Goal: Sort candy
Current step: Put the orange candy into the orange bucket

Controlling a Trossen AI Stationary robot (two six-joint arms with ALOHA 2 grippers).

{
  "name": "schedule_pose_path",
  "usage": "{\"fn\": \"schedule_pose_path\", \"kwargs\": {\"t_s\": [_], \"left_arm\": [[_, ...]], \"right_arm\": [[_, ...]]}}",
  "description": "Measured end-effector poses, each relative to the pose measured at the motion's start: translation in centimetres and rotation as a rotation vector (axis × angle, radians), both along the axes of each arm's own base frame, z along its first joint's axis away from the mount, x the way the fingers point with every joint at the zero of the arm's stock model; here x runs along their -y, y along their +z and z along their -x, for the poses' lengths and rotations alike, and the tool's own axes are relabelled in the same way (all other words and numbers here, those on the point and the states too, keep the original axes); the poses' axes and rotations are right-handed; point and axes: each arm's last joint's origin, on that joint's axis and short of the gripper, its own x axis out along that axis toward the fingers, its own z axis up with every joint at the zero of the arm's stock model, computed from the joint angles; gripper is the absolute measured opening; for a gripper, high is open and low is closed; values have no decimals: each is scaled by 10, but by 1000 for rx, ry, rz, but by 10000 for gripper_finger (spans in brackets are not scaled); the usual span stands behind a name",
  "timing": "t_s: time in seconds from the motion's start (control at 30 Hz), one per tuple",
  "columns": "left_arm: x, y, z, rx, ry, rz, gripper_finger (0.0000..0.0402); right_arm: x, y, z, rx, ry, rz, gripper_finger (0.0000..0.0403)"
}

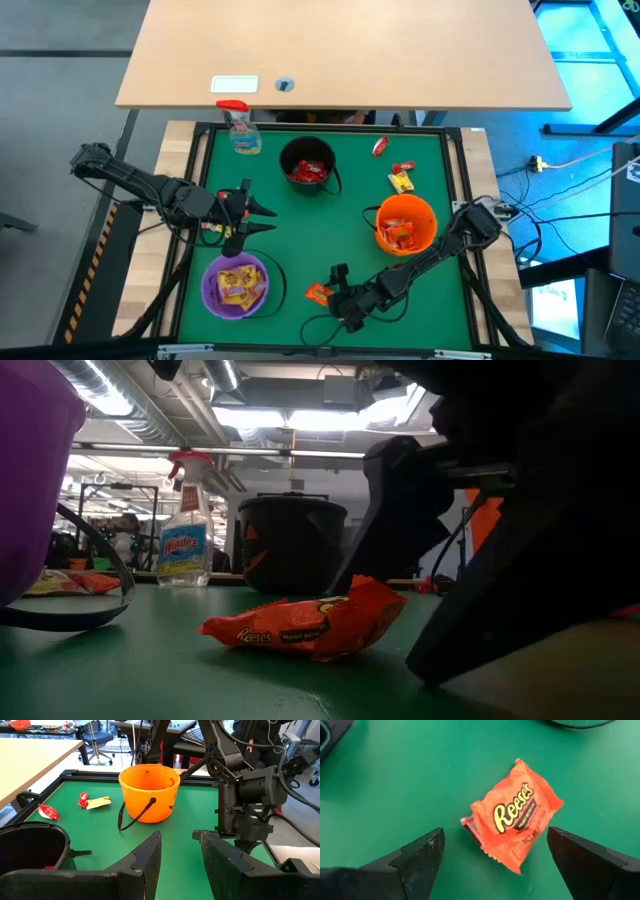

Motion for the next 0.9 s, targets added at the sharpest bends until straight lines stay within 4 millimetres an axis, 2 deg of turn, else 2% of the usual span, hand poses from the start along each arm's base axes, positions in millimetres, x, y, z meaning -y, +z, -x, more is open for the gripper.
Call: {"fn": "schedule_pose_path", "kwargs": {"t_s": [0.2,0.63,0.9], "left_arm": [[0,-1,0,-9,1,-3,128],[0,-1,0,-12,6,15,128],[0,-1,0,-12,6,15,128]], "right_arm": [[-1,-4,-2,10,-8,3,319],[-1,-4,-4,43,-25,-4,175],[-1,-4,-4,44,-30,-5,100]]}}
